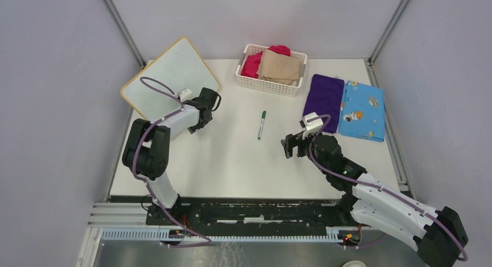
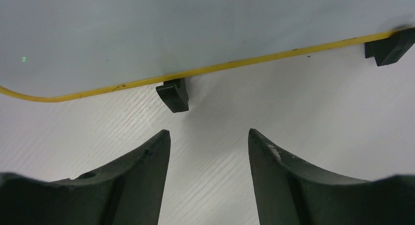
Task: Write a sentence on the whiteboard
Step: Move the whiteboard stand to the center of the board.
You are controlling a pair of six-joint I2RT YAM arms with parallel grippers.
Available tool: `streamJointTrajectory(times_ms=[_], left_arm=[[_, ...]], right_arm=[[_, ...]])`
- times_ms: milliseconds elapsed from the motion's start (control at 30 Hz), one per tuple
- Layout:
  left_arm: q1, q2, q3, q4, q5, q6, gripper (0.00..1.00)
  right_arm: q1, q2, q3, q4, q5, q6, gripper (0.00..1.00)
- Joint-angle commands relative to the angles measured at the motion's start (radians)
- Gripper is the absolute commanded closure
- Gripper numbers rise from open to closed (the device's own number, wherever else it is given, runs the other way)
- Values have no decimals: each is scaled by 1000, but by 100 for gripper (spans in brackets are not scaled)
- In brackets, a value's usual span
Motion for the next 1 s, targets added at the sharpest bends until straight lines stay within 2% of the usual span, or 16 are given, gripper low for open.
streamJointTrajectory(times_ms=[0, 200, 567, 800, 967], left_arm=[[11, -37, -58, 164, -3, 87, 32], [37, -36, -98, 200, -21, 88, 32], [70, 35, -54, 188, -68, 109, 38], [81, 78, -12, 187, -86, 125, 47], [81, 96, 2, 187, -97, 135, 57]], right_arm=[[4, -13, 9, 24, 19, -8, 6], [5, 2, 5, 30, 19, -9, 6], [5, 16, 7, 34, 30, -16, 6], [4, 11, 4, 33, 40, -24, 6], [4, 14, 2, 33, 45, -26, 6]])
